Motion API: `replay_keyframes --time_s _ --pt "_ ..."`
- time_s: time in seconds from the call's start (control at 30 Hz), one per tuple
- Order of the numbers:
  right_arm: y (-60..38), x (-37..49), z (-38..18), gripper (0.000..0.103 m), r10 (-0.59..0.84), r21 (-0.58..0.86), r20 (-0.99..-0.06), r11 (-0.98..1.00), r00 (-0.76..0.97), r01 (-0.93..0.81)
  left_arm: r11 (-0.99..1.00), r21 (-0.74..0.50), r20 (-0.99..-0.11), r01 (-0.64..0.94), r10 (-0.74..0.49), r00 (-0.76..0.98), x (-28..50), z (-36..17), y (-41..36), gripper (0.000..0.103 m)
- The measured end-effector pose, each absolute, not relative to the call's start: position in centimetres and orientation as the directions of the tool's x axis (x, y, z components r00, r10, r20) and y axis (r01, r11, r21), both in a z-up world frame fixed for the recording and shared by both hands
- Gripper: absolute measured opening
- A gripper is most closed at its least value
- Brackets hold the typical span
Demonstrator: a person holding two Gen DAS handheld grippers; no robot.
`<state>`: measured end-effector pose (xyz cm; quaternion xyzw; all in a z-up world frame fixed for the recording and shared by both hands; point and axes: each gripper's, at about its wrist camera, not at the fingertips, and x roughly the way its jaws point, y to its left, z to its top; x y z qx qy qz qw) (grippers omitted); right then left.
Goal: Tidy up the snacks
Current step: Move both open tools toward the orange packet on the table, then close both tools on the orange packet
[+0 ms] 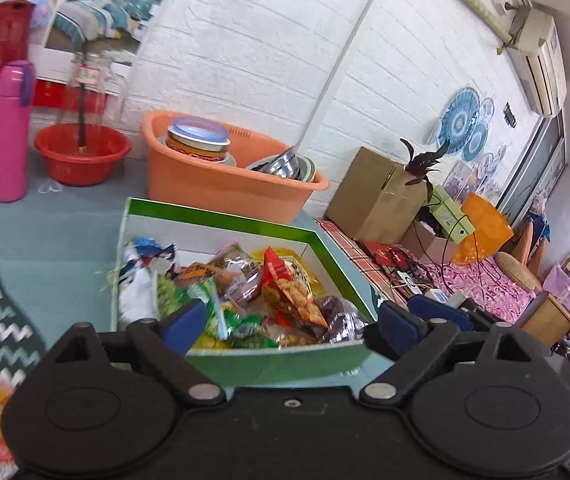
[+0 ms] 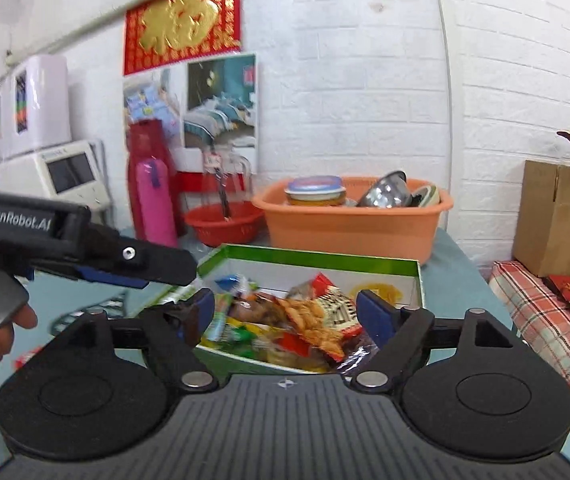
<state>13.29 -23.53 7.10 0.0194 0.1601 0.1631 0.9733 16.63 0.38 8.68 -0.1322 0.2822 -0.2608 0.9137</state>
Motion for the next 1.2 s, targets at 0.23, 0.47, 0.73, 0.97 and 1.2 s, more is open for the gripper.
replay_keyframes --time_s 0.23,0.47,0.73,0.97,1.2 --pt "-22.4 7.9 8.0 0.103 0.461 0.156 -0.303 0.887 0.834 -0.434 0.879 -0.361 -0.479 0.310 -0.461 0.747 9.1 6.7 6.1 0.103" --pt "-19.0 6.2 4.5 0.103 0.576 0.222 -0.386 0.816 0.721 -0.533 0.870 -0.454 -0.535 0.194 -0.440 0.721 6.0 1.8 10.3 0.103" --pt "-12.4 8.1 0.1 0.103 0.633 0.193 -0.496 0.748 0.595 -0.635 0.821 -0.558 -0.533 0.117 -0.463 0.709 5.4 -0.6 13.1 0.103" --pt "-9.3 10.3 -2.0 0.047 0.631 0.189 -0.560 0.728 0.537 -0.659 0.836 -0.529 -0.538 0.149 -0.466 0.702 7.1 -1.5 12.2 0.097" --pt "-11.4 7.9 -2.0 0.025 0.634 0.198 -0.570 0.723 0.522 -0.661 0.834 -0.522 -0.539 0.178 -0.484 0.689 8.9 -2.1 11.1 0.084"
